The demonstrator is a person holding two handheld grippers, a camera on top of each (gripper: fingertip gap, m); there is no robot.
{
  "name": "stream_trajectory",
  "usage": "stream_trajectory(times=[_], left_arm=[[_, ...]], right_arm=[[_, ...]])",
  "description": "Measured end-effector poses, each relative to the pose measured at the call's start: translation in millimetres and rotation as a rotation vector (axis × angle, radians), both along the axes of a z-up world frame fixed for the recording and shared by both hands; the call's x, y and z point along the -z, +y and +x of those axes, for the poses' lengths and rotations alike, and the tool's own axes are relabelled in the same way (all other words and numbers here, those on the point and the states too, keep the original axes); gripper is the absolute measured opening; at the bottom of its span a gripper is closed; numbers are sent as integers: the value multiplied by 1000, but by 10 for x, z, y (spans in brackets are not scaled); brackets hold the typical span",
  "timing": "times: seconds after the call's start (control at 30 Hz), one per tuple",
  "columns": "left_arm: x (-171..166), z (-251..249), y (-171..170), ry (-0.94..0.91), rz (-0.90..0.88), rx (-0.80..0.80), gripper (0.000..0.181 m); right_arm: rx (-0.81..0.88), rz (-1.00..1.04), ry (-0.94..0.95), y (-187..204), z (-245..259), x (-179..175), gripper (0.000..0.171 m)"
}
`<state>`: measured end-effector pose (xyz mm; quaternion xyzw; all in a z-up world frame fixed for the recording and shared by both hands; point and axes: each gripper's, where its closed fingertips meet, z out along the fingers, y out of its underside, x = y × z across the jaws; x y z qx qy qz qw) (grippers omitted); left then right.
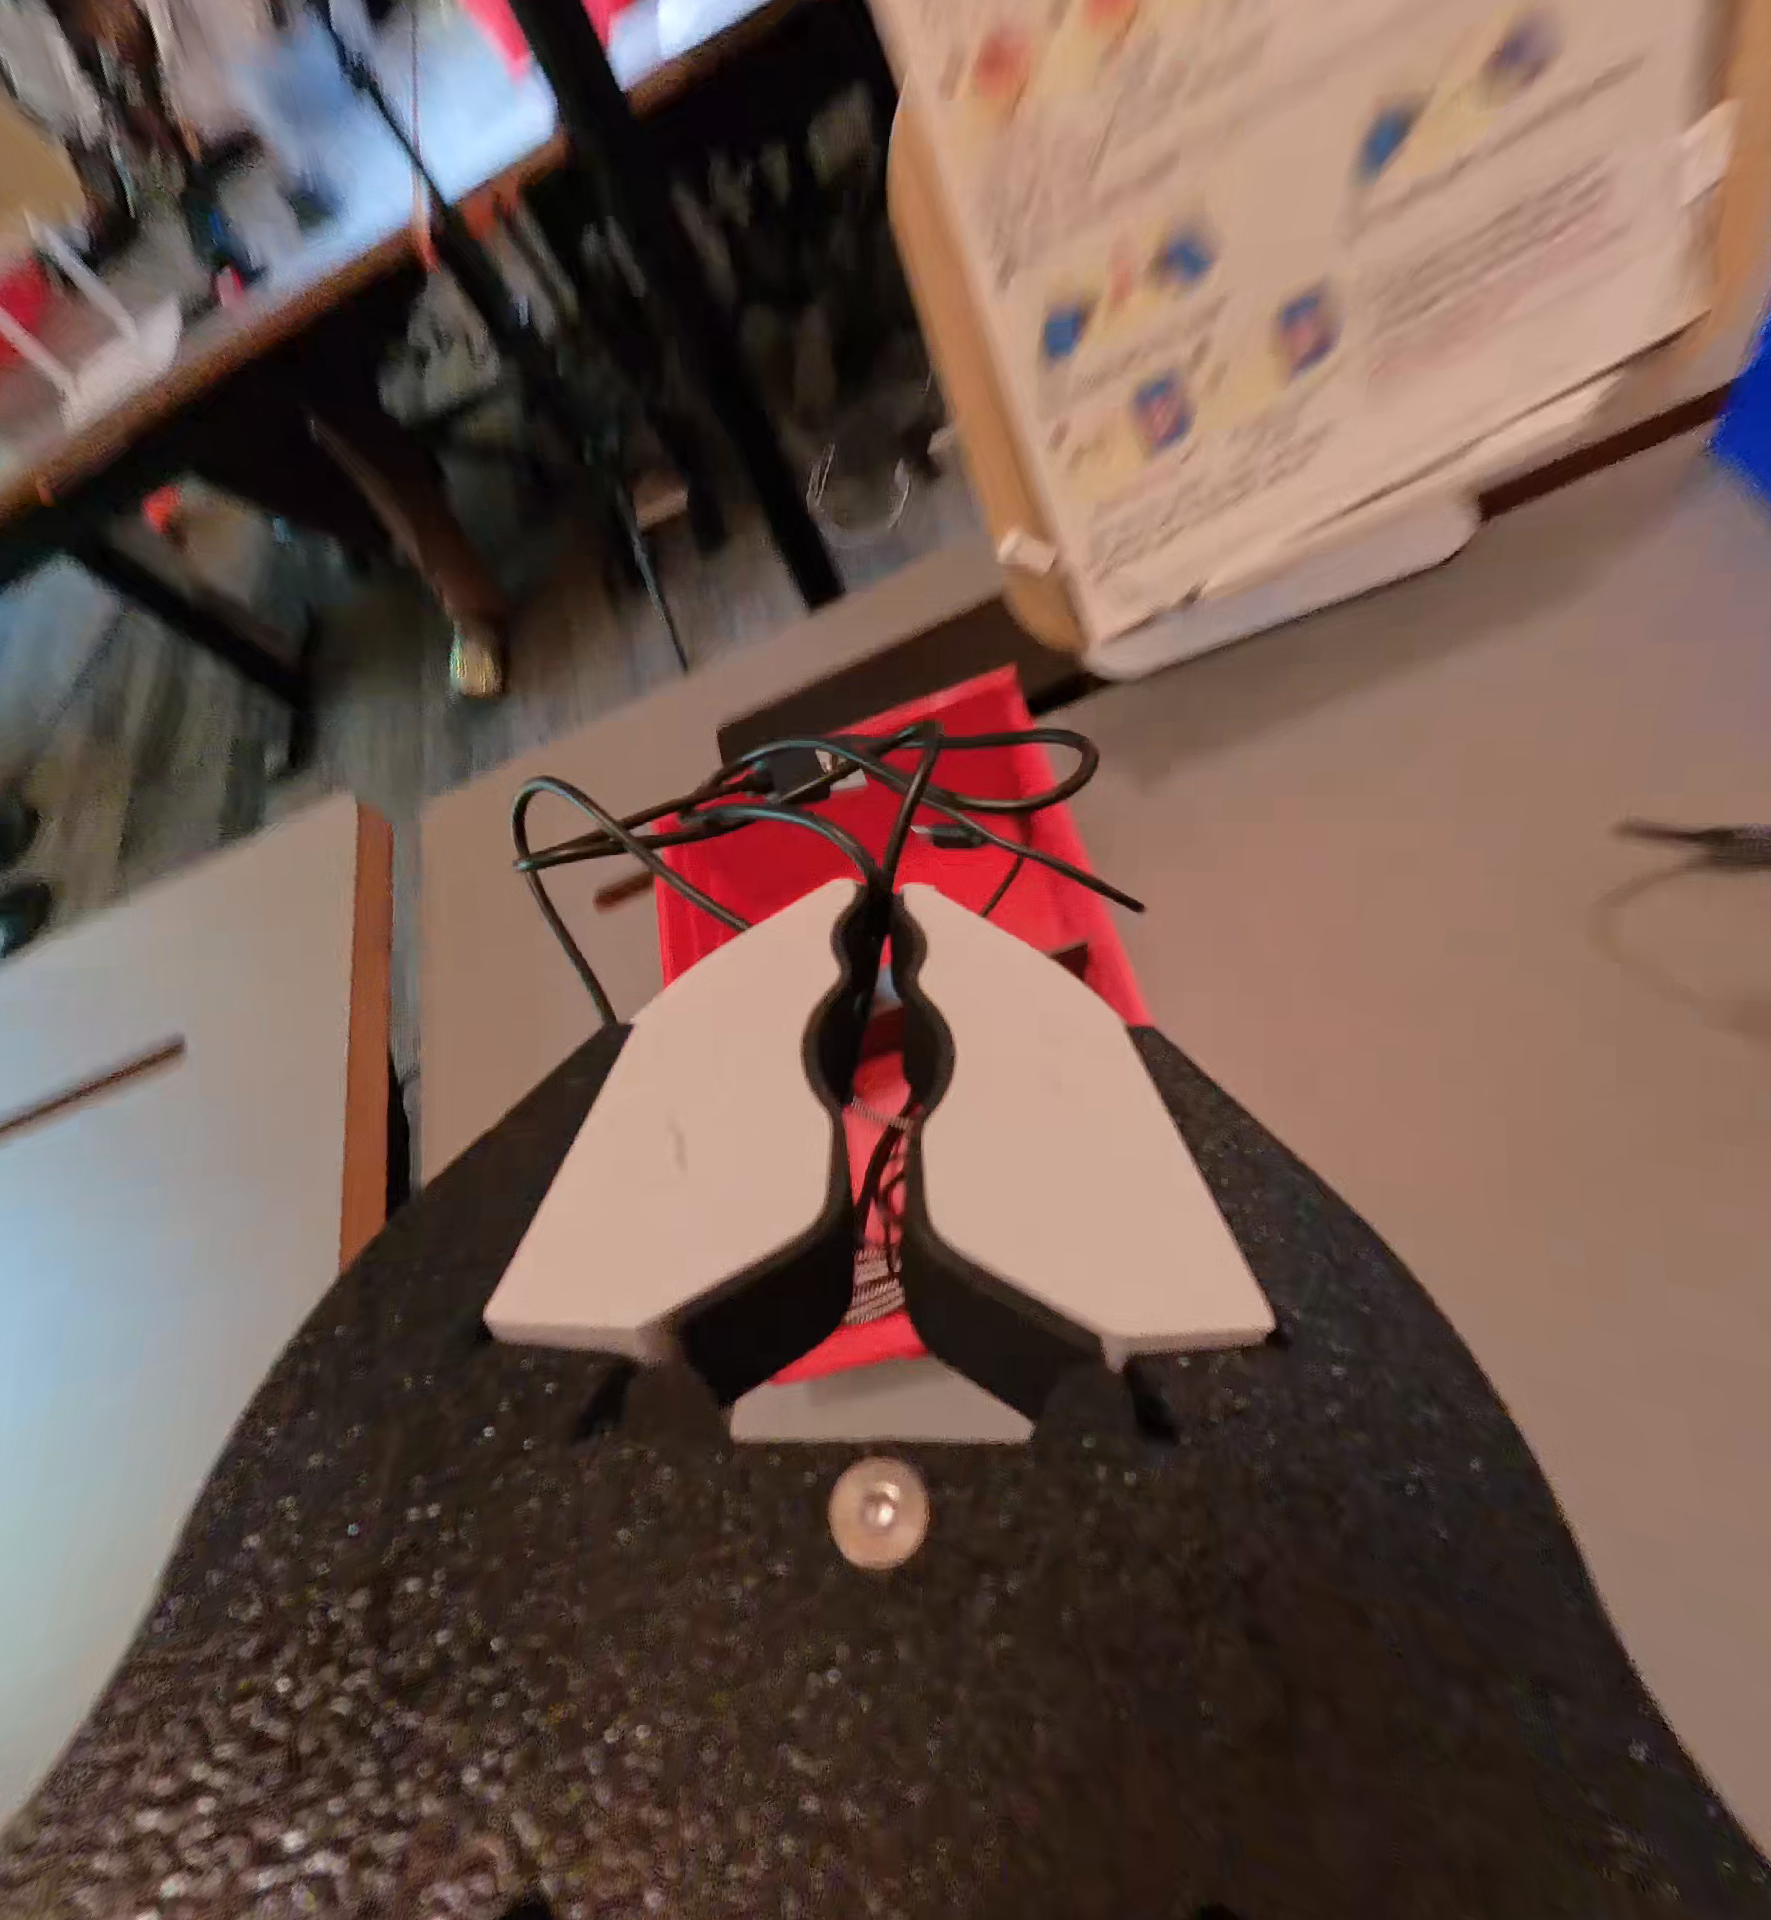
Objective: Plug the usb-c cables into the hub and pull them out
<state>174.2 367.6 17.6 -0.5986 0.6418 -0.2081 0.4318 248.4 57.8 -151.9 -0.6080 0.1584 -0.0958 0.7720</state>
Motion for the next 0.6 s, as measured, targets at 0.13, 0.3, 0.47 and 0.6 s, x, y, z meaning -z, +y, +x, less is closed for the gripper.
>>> stream_trajectory(times=[0.13, 0.3, 0.47, 0.6], left_arm=[[-637, -131, -738, -132, 30, 197, 2], [-185, -322, -1581, -62, 72, 461, 3], [1339, -585, -2008, 127, -47, 598, 3], [2423, -863, -2026, 327, -173, 573, 7]], right_arm=[[13, 15, 3, -30, 18, -11, 24], [79, 93, 5, -233, 78, -117, 24], [66, 43, -30, -324, -13, -107, 24], [55, 12, -7, -366, -74, -23, 24]])
